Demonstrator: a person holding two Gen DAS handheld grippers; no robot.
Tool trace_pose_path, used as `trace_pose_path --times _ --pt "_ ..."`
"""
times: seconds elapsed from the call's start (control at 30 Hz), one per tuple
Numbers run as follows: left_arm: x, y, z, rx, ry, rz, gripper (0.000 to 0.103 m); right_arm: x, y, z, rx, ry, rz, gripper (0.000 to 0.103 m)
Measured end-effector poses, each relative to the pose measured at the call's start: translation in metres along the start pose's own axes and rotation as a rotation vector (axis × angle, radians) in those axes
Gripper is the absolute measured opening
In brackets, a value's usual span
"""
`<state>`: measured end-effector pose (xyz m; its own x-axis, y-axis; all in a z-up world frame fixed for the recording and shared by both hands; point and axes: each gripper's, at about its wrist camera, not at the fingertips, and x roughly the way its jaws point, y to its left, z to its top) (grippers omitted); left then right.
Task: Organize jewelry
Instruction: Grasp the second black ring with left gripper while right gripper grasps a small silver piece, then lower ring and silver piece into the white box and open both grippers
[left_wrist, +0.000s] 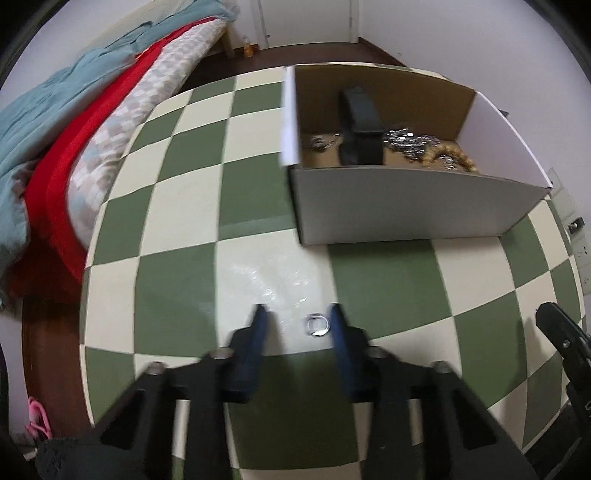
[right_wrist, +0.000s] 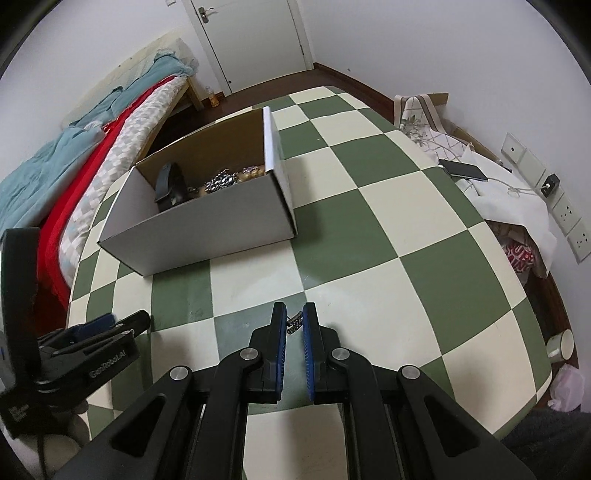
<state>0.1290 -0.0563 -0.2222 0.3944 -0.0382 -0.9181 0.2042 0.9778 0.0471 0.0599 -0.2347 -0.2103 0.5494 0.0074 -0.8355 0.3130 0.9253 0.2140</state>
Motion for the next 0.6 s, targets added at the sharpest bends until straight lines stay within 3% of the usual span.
trace_pose_path --times 0.27,0.4,0.6 --pt "-0.012 -0.005 0.000 0.016 -0.042 -0.001 0.009 -0.006 -0.002 0.002 0.010 -0.016 0.015 0.009" --pt "-0.036 -0.004 0.006 0.010 -0.070 -0.015 0.009 -0.019 0.000 0.011 0.020 -0.026 0.042 0.009" --pt "-0.078 0.000 0.045 -0.013 -0.117 -0.067 0.009 -0.048 0.018 0.051 -0.005 -0.064 0.124 0.009"
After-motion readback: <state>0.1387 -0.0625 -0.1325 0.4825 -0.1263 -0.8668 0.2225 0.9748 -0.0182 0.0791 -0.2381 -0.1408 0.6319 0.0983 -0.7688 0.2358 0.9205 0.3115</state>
